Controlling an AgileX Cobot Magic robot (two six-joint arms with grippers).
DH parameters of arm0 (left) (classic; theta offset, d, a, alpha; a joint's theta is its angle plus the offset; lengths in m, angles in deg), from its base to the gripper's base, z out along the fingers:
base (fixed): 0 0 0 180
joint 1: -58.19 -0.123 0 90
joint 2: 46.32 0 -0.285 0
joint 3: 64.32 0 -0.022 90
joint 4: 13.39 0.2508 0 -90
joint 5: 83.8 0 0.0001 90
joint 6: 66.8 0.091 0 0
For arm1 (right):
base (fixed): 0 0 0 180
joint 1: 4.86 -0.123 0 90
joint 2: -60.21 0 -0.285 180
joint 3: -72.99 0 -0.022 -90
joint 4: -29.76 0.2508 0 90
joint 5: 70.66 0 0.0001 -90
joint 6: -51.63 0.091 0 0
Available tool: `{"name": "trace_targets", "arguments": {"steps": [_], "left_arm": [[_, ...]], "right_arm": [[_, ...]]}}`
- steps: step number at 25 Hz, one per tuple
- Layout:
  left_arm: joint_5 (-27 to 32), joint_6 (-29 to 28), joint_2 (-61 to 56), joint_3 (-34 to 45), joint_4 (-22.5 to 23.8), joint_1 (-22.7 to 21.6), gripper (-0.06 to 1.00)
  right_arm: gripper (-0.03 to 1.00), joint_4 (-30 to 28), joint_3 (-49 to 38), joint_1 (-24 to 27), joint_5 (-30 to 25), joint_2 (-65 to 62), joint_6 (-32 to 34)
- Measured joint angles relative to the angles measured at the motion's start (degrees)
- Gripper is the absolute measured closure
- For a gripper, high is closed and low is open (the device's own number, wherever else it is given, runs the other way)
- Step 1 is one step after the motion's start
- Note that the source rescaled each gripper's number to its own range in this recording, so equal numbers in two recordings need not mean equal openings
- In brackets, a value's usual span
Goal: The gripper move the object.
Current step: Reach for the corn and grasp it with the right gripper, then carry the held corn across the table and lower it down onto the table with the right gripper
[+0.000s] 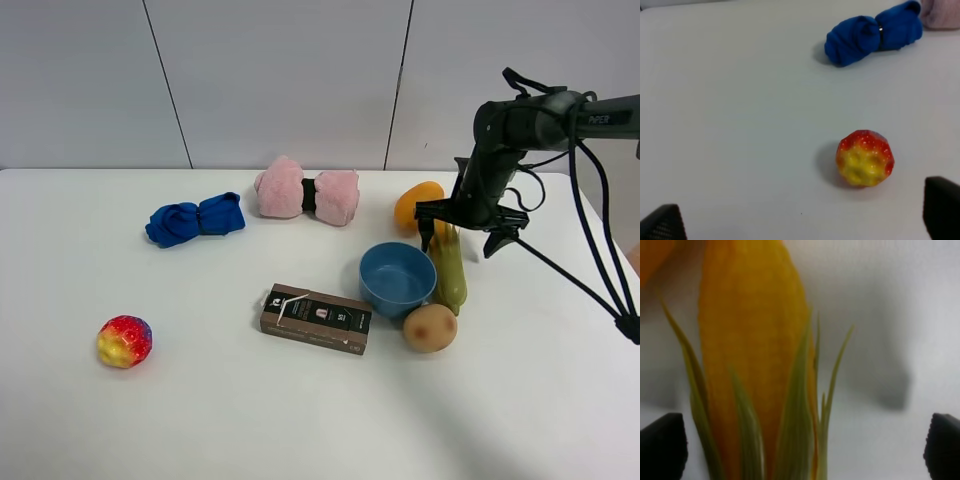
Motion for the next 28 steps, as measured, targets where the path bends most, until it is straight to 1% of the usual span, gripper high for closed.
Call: {"name": "trace_targets", "arguments": {"steps": [4, 7, 8, 9, 11, 12, 13, 15, 17, 20, 23, 25, 26, 28], "left_arm": [[0.0, 0.0, 0.0, 0.0, 0.0, 0.0, -0.06], [0.0, 0.0, 0.0, 0.0, 0.0, 0.0, -0.06], [0.0, 0.0, 0.0, 0.0, 0.0, 0.0, -0.06], [0.0, 0.0, 0.0, 0.0, 0.0, 0.0, -0.06], [0.0, 0.0, 0.0, 0.0, 0.0, 0.0, -0.06], [0.0, 0.0, 0.0, 0.0, 0.0, 0.0, -0.06], [0.0, 0.0, 0.0, 0.0, 0.0, 0.0, -0.06], [0.0, 0.0, 0.0, 0.0, 0.0, 0.0, -0.06], [0.0, 0.0, 0.0, 0.0, 0.0, 0.0, -0.06], [0.0, 0.0, 0.0, 0.0, 0.0, 0.0, -0.06], [0.0, 0.0, 0.0, 0.0, 0.0, 0.0, -0.06], [0.0, 0.0, 0.0, 0.0, 0.0, 0.0, -0.06], [0.0, 0.0, 0.0, 0.0, 0.0, 0.0, -0.06], [0.0, 0.0, 0.0, 0.0, 0.0, 0.0, -0.06]], "right_arm": [[0.1, 0.3, 0.1, -0.4, 0.3, 1.1, 0.6], [0.2, 0.7, 0.1, -0.6, 0.3, 2.1, 0.6], [0.27, 0.8, 0.1, -0.6, 0.3, 2.3, 0.7], [0.39, 0.8, 0.1, -0.8, 0.4, 2.3, 0.7], [0.72, 1.0, 0.1, -0.7, 0.5, 2.3, 0.9], [0.94, 1.0, 0.1, -0.8, 0.5, 2.3, 1.3], [0.97, 1.0, 0.1, -0.8, 0.4, 2.3, 1.7], [0.97, 1.0, 0.1, -0.8, -0.3, 2.3, 1.6], [0.97, 0.6, 0.1, -0.9, -1.9, 1.7, 0.0], [0.97, 0.2, 0.1, -0.9, -7.1, -1.7, -4.0], [0.97, 0.6, 0.1, -0.9, -12.3, -8.8, -7.5], [0.97, 3.2, 0.1, -0.9, -13.9, -15.0, -10.2], [0.97, 5.8, 0.1, -0.9, -14.2, -17.7, -13.1], [0.97, 11.7, 0.1, -2.0, -14.3, -23.5, -21.4]]}}
